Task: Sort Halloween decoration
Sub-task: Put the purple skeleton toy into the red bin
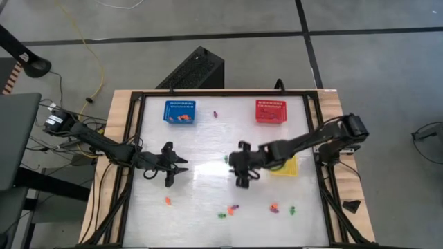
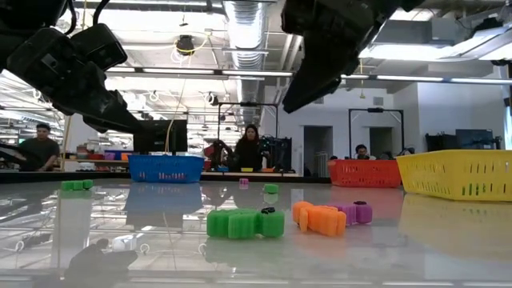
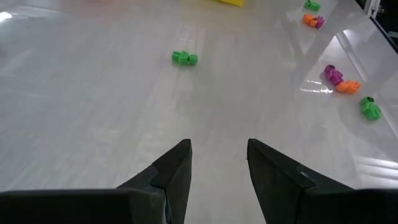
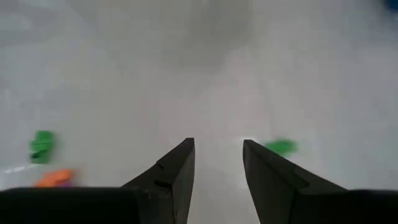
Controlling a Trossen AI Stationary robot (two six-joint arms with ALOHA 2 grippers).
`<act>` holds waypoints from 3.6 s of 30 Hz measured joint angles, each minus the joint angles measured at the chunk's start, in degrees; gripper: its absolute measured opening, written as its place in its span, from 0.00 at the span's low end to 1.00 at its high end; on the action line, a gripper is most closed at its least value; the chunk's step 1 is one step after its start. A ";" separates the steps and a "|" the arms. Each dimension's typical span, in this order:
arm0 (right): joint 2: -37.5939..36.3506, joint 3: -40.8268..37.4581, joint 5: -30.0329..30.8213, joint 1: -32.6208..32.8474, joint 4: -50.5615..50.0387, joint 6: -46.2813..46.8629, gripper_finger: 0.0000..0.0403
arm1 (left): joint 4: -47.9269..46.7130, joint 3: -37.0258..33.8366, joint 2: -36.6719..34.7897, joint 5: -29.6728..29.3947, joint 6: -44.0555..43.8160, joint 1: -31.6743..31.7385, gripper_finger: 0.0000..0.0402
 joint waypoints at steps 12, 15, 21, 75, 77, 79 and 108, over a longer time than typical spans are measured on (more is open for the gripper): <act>3.99 0.00 -1.53 9.86 2.07 8.51 0.41 | 1.77 0.00 0.00 0.56 -1.23 0.00 0.36; 3.99 0.00 -5.83 11.37 2.01 12.64 0.41 | 1.72 0.00 0.00 1.33 -1.51 0.00 0.36; 3.99 0.00 -16.46 13.24 1.34 17.14 0.41 | 1.73 0.00 0.00 1.34 -1.56 0.00 0.36; 12.56 0.07 -12.46 28.90 -22.56 59.62 0.24 | 5.53 -0.02 0.00 0.83 -1.51 0.00 0.36; 11.57 0.01 -12.44 28.49 -22.38 58.71 0.16 | 5.51 -0.02 0.01 0.81 -1.51 0.00 0.36; 10.56 -0.11 -11.36 28.15 -21.52 58.17 0.09 | 5.51 -0.02 0.00 0.80 -1.51 0.00 0.36; -10.34 0.00 7.78 -8.47 -28.92 5.61 0.05 | 5.09 -0.02 0.02 -0.44 -1.94 -0.02 0.36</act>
